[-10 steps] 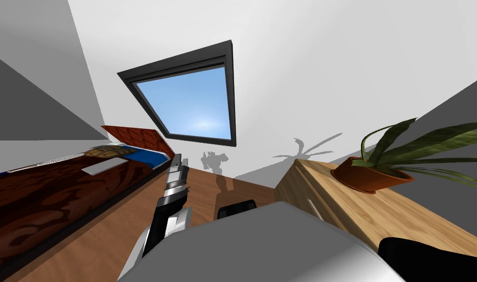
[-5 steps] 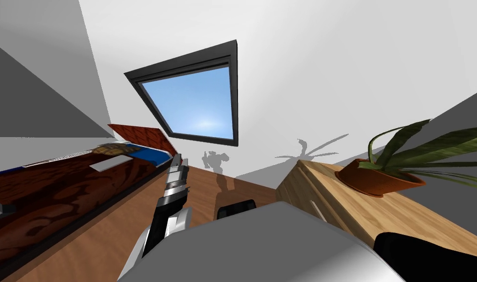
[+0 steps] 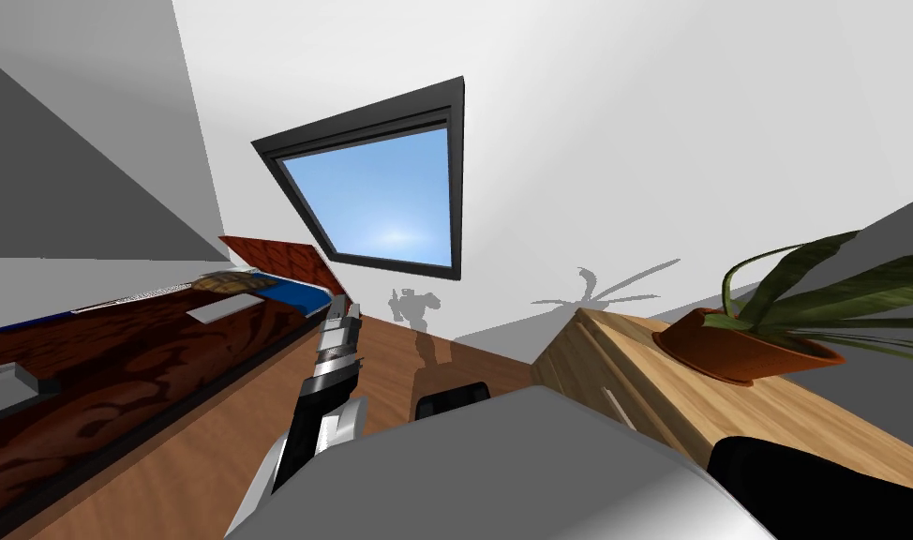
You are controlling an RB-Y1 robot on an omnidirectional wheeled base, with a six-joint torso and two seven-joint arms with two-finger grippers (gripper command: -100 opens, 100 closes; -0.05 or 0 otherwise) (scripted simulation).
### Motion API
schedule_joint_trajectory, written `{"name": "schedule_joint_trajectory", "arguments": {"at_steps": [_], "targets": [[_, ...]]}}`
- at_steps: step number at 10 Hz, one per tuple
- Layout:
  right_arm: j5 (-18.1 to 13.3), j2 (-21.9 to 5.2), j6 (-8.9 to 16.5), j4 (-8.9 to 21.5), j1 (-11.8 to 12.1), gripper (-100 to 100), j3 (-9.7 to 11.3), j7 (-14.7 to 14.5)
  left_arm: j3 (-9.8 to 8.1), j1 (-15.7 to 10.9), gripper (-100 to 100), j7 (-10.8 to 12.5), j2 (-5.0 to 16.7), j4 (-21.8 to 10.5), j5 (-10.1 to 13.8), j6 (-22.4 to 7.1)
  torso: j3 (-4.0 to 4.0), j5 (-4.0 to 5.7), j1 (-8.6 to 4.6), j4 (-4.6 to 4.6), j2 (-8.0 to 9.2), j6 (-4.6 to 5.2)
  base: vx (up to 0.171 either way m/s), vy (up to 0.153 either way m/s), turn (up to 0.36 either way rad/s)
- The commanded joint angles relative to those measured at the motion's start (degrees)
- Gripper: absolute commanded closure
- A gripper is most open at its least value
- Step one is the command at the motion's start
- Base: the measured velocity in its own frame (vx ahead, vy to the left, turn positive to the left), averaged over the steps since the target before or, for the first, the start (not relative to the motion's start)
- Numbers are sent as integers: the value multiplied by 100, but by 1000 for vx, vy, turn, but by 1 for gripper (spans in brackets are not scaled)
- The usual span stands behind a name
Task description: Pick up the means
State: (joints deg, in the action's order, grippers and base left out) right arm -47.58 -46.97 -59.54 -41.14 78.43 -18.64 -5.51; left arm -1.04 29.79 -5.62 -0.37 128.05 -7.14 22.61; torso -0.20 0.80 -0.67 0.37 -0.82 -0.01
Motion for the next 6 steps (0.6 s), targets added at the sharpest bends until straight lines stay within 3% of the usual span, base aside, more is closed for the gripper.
{"name": "schedule_joint_trajectory", "arguments": {"at_steps": [1, 2, 6], "targets": [[0, 0, 0, 0, 0, -100, 0, 0, 0, 0, 0, 0, 0, 0, 0, 0, 0, 0, 0, 0, 0, 0, 0, 6, -4], [-1, -1, -15, 31, -9, 100, 1, -9, 0, 0, 0, 0, 0, 0, 0, 0, 1, 1, -5, 0, 1, -1, 0, 0, 0], [-2, -4, -9, 29, -7, 100, -1, -11, 0, 0, 0, 0, 0, 0, 0, 0, 1, 3, -7, 1, 1, 1, 0, 0, 0]]}}
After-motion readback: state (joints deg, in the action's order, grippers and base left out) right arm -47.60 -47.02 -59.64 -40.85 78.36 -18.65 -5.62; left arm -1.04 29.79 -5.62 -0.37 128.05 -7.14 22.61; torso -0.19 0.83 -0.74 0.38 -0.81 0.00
